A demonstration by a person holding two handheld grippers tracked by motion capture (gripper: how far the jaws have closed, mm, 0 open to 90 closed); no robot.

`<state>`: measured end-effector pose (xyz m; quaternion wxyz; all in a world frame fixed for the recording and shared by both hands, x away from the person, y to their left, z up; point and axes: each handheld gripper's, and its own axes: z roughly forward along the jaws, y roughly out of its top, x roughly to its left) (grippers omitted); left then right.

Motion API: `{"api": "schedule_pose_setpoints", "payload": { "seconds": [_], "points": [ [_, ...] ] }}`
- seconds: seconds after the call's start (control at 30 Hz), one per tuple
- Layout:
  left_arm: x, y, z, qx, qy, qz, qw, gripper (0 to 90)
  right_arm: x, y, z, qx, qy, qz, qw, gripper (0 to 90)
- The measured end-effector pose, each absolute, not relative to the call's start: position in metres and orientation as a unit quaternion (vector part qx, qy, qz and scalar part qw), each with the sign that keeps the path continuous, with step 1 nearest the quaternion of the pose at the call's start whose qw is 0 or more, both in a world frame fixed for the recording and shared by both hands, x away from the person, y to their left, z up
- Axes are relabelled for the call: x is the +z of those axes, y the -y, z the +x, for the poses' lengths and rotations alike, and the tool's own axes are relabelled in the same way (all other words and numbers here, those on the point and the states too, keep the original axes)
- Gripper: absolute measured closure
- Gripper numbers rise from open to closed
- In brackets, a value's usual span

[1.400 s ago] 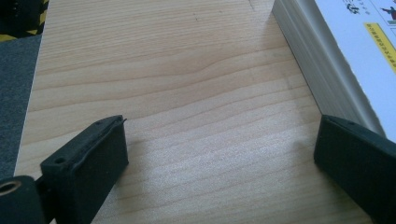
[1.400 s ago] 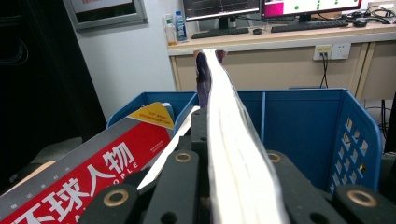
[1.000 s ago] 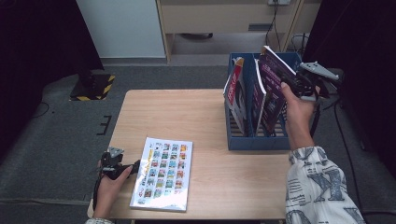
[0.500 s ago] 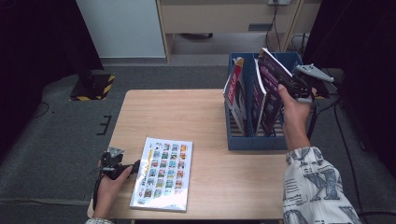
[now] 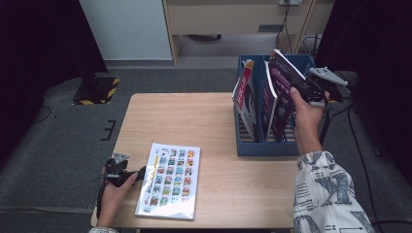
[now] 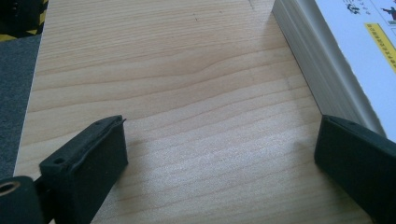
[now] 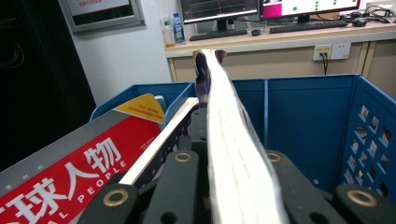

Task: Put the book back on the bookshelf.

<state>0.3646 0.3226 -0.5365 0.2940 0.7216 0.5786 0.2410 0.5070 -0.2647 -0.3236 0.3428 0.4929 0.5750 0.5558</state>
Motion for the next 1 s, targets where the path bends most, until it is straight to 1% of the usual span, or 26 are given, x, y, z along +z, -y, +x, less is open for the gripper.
{"api": "schedule_pose_setpoints", "payload": {
  "seconds": [0.47,1.0],
  "points": [
    [-0.536,-0.322,0.365,0.241,-0.579,0.722,0.293,1.5,-0.337,0.263,0.512,0.564,-0.566,0.495,0.341,83.7],
    [-0.536,-0.323,0.366,0.24,-0.578,0.723,0.294,1.5,-0.347,0.264,0.51,0.552,-0.571,0.49,0.36,83.7]
  ]
}}
